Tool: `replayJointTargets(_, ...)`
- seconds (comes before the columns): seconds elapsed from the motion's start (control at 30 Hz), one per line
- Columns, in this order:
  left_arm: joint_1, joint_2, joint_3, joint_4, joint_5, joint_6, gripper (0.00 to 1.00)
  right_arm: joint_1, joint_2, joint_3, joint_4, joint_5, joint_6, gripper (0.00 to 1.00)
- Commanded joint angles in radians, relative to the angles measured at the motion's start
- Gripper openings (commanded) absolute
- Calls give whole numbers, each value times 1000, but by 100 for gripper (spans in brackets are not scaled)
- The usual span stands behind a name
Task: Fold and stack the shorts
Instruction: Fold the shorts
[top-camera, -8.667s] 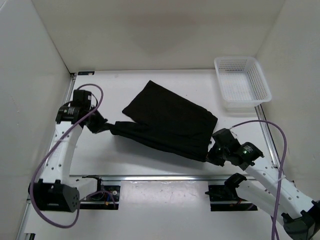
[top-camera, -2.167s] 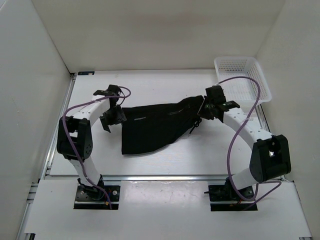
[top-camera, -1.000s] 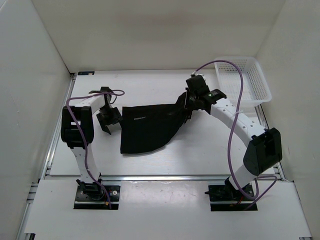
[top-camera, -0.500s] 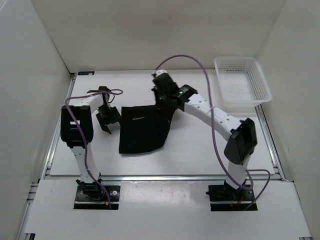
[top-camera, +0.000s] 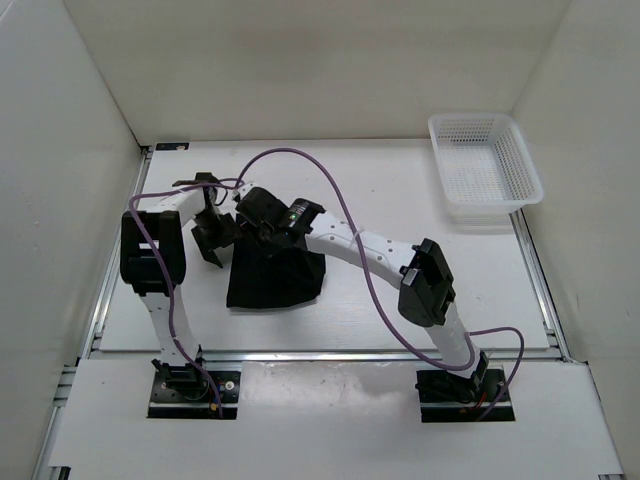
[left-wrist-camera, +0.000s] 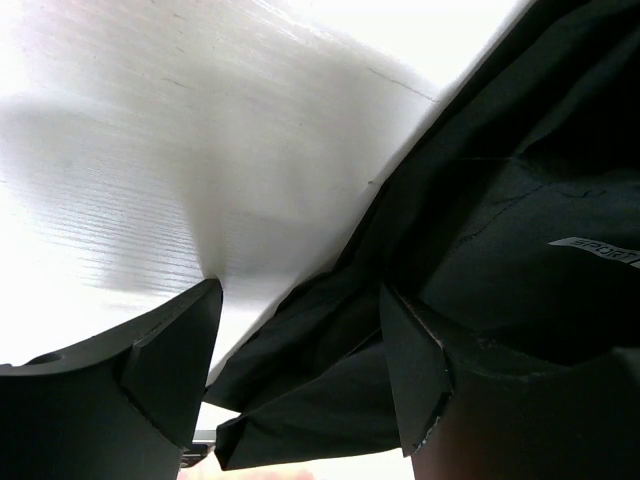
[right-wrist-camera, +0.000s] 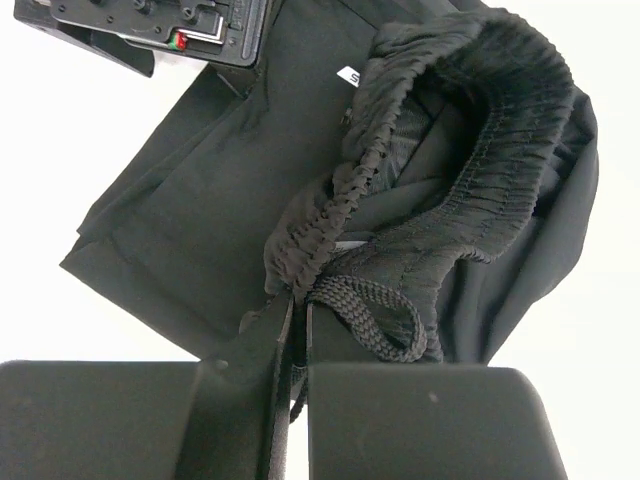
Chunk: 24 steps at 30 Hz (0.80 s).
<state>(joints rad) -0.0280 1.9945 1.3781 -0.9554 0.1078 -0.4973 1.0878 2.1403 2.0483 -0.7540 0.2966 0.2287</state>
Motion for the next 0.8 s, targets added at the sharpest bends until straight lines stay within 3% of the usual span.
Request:
replayJointTargets(0.0,14,9,-30,63,12,6,75,7,-11,65,-2,13,-26,0)
replayJointTargets(0.3,23,-20,-39,63,3,16,75,7,-31,33,-2,22,-35,0)
replayJointTargets(0.5,83,-109,-39,46,85,16,95,17,-10,58,-2,-25,-81,0)
replayJointTargets(0.77,239,-318,87,-112,95,16,98,26,156,197,44,-125,-140,3)
